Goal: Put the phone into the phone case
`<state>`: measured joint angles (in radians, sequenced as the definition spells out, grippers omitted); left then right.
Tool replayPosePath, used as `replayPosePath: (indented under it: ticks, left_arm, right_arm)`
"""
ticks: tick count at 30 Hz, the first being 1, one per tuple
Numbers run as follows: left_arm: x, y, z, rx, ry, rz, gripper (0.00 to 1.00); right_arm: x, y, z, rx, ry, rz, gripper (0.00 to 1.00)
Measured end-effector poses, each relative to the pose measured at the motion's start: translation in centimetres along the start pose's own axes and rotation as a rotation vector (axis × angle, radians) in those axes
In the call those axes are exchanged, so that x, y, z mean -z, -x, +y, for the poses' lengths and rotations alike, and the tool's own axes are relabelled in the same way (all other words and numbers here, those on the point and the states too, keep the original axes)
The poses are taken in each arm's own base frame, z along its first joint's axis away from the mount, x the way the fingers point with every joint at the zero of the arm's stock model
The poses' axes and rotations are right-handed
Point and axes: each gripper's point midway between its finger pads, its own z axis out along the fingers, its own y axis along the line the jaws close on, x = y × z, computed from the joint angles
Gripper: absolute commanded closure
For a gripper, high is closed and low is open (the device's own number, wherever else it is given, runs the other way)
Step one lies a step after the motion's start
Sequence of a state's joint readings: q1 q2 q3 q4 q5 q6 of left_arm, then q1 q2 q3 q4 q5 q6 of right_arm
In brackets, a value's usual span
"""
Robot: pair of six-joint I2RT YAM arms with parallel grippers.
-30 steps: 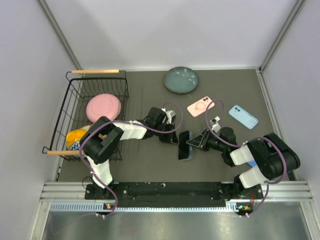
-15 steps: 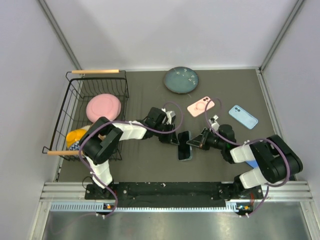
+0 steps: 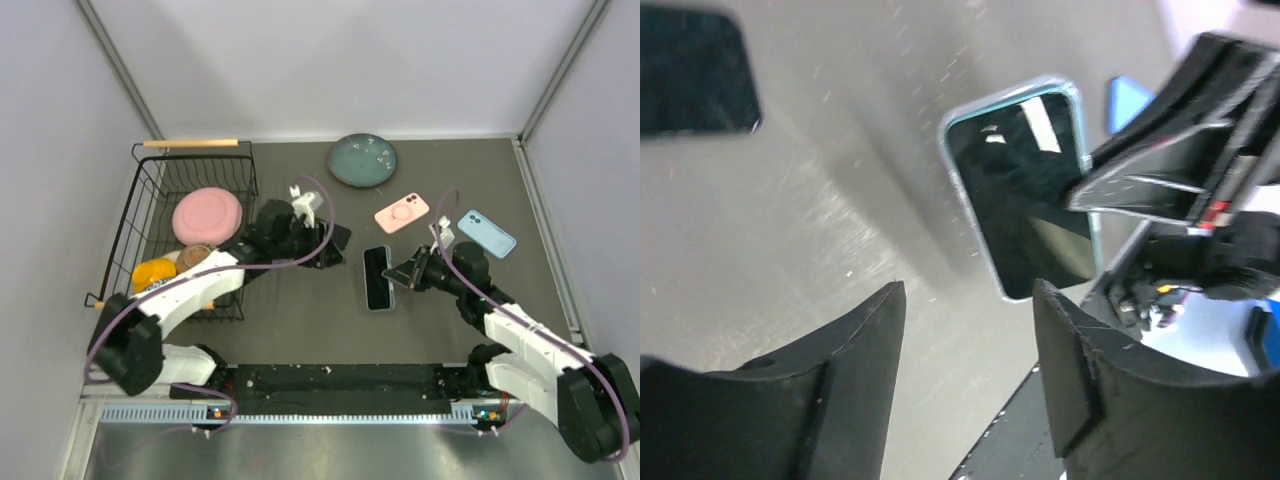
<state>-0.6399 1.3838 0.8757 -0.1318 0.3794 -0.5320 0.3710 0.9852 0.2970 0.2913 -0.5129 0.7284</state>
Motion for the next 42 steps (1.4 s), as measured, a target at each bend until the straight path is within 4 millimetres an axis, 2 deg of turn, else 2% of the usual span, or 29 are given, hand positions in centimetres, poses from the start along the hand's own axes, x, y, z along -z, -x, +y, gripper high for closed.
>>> replayPosePath:
  ticks: [3,5,8,11,16,21,34,37,39,41,42]
  left_arm:
    - [3.4,2.5,-3.1,-0.067,-0.116,-0.098,0.31]
    - [5.1,3.3,-4.7,-0.105,-0.175,-0.137,0.27]
    - [6.7,3.2,-6.6,-0.15,-0.271,-0.155,0.25]
    - [7.4,2.3,-7.7,-0.172,-0.35,-0.144,0.24]
    - [7.6,0.9,-9.2,-0.162,-0.477,-0.098,0.22]
    - [7.4,0.5,-10.4,-0.143,-0.57,-0.069,0.22]
    - [5.3,-0.9,-12.9,-0.115,-0.674,-0.001,0.26]
    - [5.0,-0.7,-13.4,-0.098,-0.698,-0.003,0.42]
    - [4.9,-0.5,-13.7,-0.088,-0.716,-0.006,0.61]
    - [5.0,-0.6,-14.0,-0.076,-0.737,0.004,0.76]
    - [5.1,-0.5,-14.1,-0.077,-0.747,0.001,0.88]
  right_arm:
    - [1.1,1.2,2.2,0.042,0.055,-0.041,1.0]
    - [2.0,2.0,3.9,0.068,0.105,-0.073,1.0]
    - [3.2,2.8,6.2,0.092,0.179,-0.114,1.0]
    - [4.4,3.2,8.3,0.11,0.259,-0.138,1.0]
    - [5.7,3.7,11.4,0.11,0.393,-0.147,1.0]
    - [6.8,4.0,13.8,0.107,0.508,-0.154,1.0]
    - [7.2,2.8,14.3,0.027,0.619,-0.118,1.0]
    - [7.4,2.9,14.7,0.022,0.638,-0.119,1.0]
    - [7.5,2.9,14.8,0.022,0.649,-0.123,1.0]
    - [7.4,2.8,14.6,0.018,0.647,-0.119,0.94]
    - [7.3,2.7,14.5,0.015,0.641,-0.117,0.85]
